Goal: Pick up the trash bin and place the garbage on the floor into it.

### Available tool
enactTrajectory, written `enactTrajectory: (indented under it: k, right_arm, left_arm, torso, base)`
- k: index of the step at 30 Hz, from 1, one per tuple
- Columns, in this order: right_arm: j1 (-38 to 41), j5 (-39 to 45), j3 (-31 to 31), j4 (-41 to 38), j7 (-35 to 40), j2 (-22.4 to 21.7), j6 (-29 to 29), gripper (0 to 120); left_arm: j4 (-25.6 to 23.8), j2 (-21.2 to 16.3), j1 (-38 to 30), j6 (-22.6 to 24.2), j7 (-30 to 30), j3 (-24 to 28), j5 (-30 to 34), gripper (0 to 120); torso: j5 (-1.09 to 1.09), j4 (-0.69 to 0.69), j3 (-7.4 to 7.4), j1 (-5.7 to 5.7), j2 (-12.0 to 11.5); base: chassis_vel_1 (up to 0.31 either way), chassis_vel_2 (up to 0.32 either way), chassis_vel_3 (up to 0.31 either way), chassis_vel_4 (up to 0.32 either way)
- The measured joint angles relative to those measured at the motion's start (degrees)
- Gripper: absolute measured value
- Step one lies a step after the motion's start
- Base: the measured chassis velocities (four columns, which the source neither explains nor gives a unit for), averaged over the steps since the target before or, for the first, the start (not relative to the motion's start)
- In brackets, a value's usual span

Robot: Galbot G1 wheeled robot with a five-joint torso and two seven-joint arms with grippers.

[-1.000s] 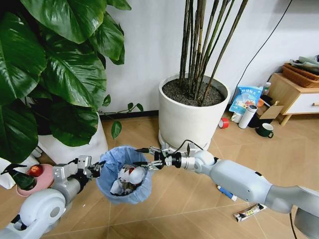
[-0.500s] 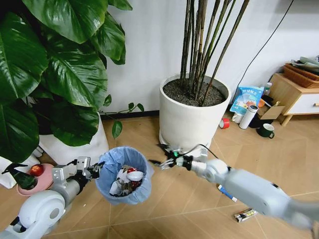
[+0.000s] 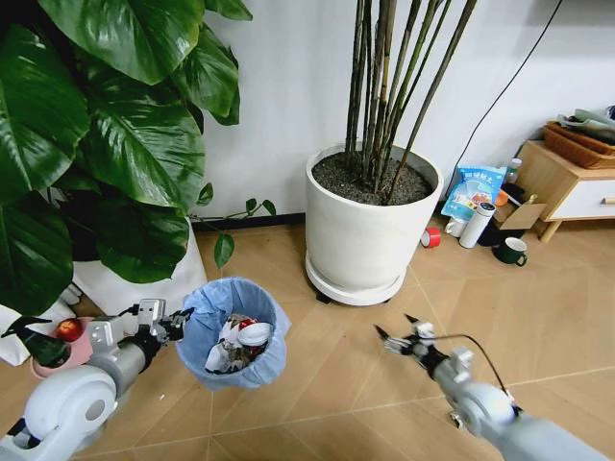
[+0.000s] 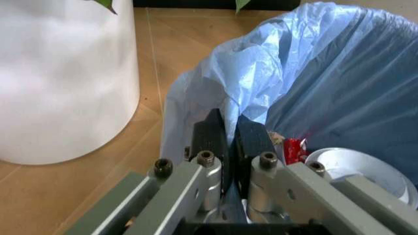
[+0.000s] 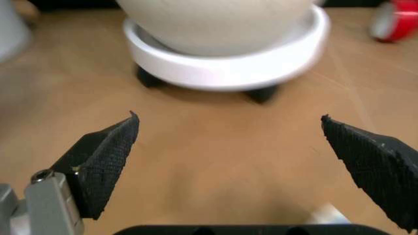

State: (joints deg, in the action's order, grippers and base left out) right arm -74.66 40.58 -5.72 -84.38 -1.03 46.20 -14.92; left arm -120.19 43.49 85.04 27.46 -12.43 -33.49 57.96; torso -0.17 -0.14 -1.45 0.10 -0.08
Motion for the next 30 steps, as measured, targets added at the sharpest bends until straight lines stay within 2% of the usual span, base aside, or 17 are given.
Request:
enactTrajectory:
  k: [6,12,21,26,30]
  right_arm:
    - [-7.76,-6.44,-9.31,0.18,2.20,2.90,0.15,100]
    - [-9.50,-9.47,-13.02,2.67,3.09,5.68,0.55,100]
    - [-8.26,-11.52,-15.01,7.81,4.68,9.79,2.13,100]
    - [-6.66,-11.39,-14.54,10.23,4.66,10.37,2.35,100]
    - [-5.29,-9.73,-13.10,11.64,4.70,10.37,3.35,92]
  left_arm:
    - [-0.05,0.08,-0.16,0.05,-0.08,-0.27,0.01,0]
    - [-0.20,0.16,-0.19,0.05,-0.09,-0.44,0.01,0]
    - [-0.67,-0.36,0.43,0.08,-0.09,-1.95,0.61,0]
    - [-0.82,-0.52,0.61,0.09,-0.05,-2.25,0.77,0]
    - [-0.95,-0.62,0.69,0.10,-0.05,-2.46,0.95,0]
  torso:
    - [-0.02,0.00,0.00,0.00,0.00]
    - [-0.02,0.01,0.00,0.00,0.00]
    - [-0.01,0.01,-0.01,0.00,0.00]
    - [-0.01,0.01,-0.01,0.00,0.00]
    - [-0.01,0.01,-0.01,0.00,0.00]
  base:
    - [0.000,0.000,0.000,0.000]
    - [0.000,0.000,0.000,0.000]
    - [0.000,0.000,0.000,0.000]
    - [0.000,0.000,0.000,0.000]
    - [0.000,0.000,0.000,0.000]
